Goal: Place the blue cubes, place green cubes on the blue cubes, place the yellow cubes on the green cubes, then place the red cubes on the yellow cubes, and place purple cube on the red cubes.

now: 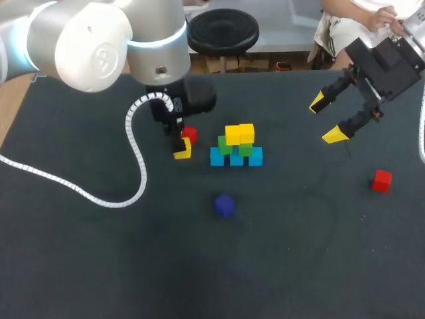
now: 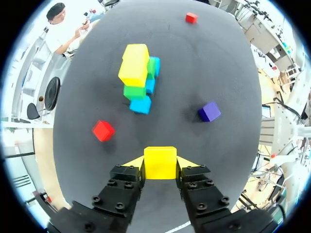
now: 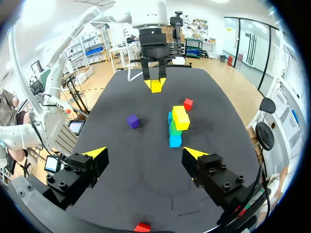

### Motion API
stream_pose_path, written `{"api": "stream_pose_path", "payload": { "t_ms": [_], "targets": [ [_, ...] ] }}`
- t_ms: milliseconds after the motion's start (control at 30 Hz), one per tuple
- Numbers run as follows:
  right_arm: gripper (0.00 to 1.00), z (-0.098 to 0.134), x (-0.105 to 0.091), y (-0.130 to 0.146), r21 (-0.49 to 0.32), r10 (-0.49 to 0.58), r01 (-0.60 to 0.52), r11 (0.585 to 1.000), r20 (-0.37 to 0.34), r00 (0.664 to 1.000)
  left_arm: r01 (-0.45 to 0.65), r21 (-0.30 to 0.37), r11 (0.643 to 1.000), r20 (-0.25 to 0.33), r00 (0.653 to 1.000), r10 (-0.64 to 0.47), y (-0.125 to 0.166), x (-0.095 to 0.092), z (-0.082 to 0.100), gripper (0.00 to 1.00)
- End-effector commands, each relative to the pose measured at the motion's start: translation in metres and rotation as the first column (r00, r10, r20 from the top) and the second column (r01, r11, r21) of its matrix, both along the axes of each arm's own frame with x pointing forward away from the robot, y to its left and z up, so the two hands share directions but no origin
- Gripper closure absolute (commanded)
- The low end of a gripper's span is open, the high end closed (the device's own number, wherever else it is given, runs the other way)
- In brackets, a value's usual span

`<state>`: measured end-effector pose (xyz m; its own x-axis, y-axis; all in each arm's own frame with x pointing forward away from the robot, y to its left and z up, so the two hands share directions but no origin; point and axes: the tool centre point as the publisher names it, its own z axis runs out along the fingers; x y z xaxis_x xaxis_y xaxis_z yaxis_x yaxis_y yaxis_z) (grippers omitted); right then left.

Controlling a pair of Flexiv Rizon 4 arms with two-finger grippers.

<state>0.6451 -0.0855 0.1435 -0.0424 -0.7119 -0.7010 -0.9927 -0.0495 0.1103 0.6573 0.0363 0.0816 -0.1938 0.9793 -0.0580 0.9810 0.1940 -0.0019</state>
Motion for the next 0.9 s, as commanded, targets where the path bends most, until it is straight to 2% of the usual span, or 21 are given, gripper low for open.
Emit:
{"api": "stream_pose_path", "payload": {
  "t_ms": [33, 167, 267, 467, 567, 633, 667, 700, 900],
  "targets": [
    [0.00, 0.000, 0.000, 0.000, 0.002, 0.000, 0.000, 1.000, 0.001, 1.000, -0.005, 0.014, 1.000, 0.000, 1.000, 0.005, -0.009, 0.008, 0.016, 1.00],
    [0.00, 0.000, 0.000, 0.000, 0.002, 0.000, 0.000, 1.000, 0.001, 1.000, -0.020, -0.034, 0.999, 0.005, 1.000, 0.021, -0.015, 0.016, 0.021, 1.00],
    [0.00, 0.000, 0.000, 0.000, 0.002, 0.000, 0.000, 1.000, 0.001, 1.000, -0.039, -0.076, 0.996, -0.029, 0.999, 0.036, -0.019, 0.023, 0.016, 1.00],
    [0.00, 0.000, 0.000, 0.000, 0.002, 0.000, 0.000, 1.000, 0.001, 1.000, -0.045, -0.060, 0.997, -0.037, 0.998, 0.042, -0.026, 0.035, 0.014, 1.00],
    [0.00, 0.000, 0.000, 0.000, 0.002, 0.000, 0.000, 1.000, 0.001, 1.000, -0.061, -0.010, 0.998, -0.041, 0.997, 0.061, -0.027, 0.041, 0.016, 1.00],
    [0.00, 0.000, 0.000, 0.000, 0.002, 0.000, 0.000, 1.000, 0.001, 1.000, -0.077, -0.001, 0.997, -0.036, 0.996, 0.077, -0.026, 0.045, 0.015, 1.00],
    [0.00, 0.000, 0.000, 0.000, 0.002, 0.000, 0.000, 1.000, 0.001, 1.000, -0.090, 0.010, 0.996, -0.052, 0.995, 0.091, -0.025, 0.048, 0.012, 1.00],
    [0.00, 0.000, 0.000, 0.000, 0.002, 0.000, 0.000, 1.000, 0.001, 1.000, -0.104, -0.011, 0.995, -0.063, 0.993, 0.103, -0.025, 0.051, 0.010, 1.00],
    [0.00, 0.000, 0.000, 0.000, 0.002, 0.000, 0.000, 1.000, 0.001, 1.000, -0.098, 0.002, 0.995, -0.069, 0.993, 0.098, -0.039, 0.061, 0.001, 1.00]
  ]
}}
